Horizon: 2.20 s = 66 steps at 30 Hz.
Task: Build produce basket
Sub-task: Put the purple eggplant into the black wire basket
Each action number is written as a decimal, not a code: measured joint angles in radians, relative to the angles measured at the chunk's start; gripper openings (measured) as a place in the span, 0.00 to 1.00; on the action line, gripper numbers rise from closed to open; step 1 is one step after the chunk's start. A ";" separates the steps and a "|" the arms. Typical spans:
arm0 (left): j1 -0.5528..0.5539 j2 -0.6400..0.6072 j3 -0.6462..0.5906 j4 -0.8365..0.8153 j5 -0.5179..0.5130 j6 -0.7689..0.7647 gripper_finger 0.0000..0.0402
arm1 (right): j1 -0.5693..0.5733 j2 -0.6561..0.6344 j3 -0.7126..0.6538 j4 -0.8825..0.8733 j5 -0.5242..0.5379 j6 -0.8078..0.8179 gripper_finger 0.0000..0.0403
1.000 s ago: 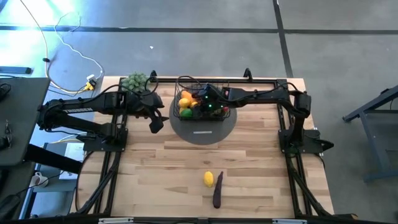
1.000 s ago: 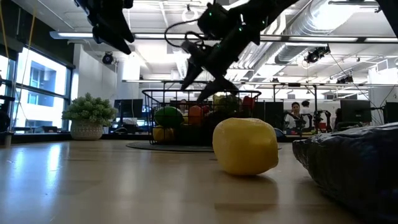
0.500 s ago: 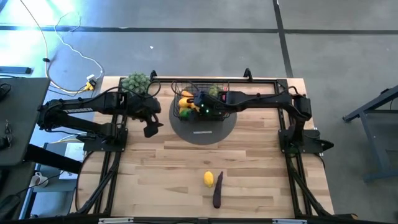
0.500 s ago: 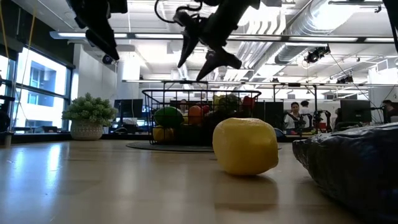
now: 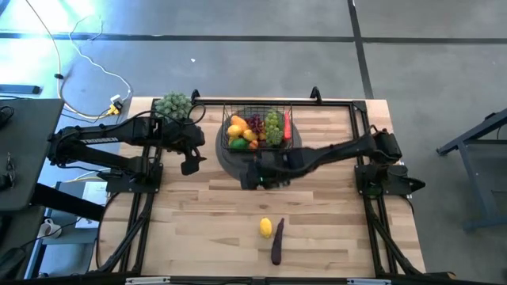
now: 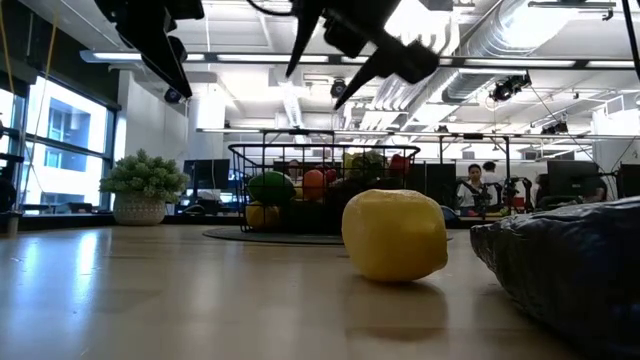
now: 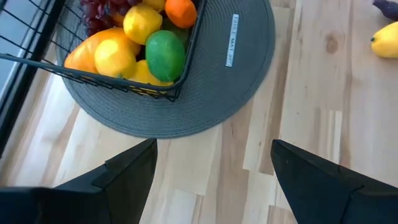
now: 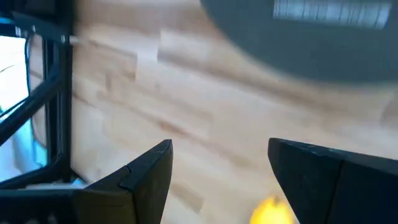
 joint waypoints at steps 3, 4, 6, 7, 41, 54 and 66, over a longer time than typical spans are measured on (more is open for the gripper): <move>0.000 0.000 0.000 0.000 -0.020 0.002 0.76 | 0.066 0.000 0.000 -0.017 -0.005 0.127 0.61; 0.000 0.000 0.000 0.000 -0.020 0.002 0.76 | 0.087 0.000 0.000 -0.018 -0.009 0.169 0.61; 0.000 0.000 0.000 0.000 -0.021 0.002 0.76 | 0.129 0.000 0.000 -0.017 -0.014 0.240 0.61; 0.000 0.000 0.000 0.000 -0.021 0.002 0.76 | 0.148 0.000 0.000 -0.017 -0.015 0.274 0.61; 0.001 0.000 0.000 0.031 -0.088 -0.046 0.76 | 0.404 0.215 -0.003 -0.052 -0.129 0.632 0.61; 0.001 0.000 0.000 0.030 -0.088 -0.044 0.76 | 0.408 0.287 -0.003 0.001 -0.145 0.632 0.60; 0.001 0.000 0.000 0.030 -0.088 -0.043 0.76 | 0.428 0.285 -0.003 -0.017 -0.170 0.659 0.19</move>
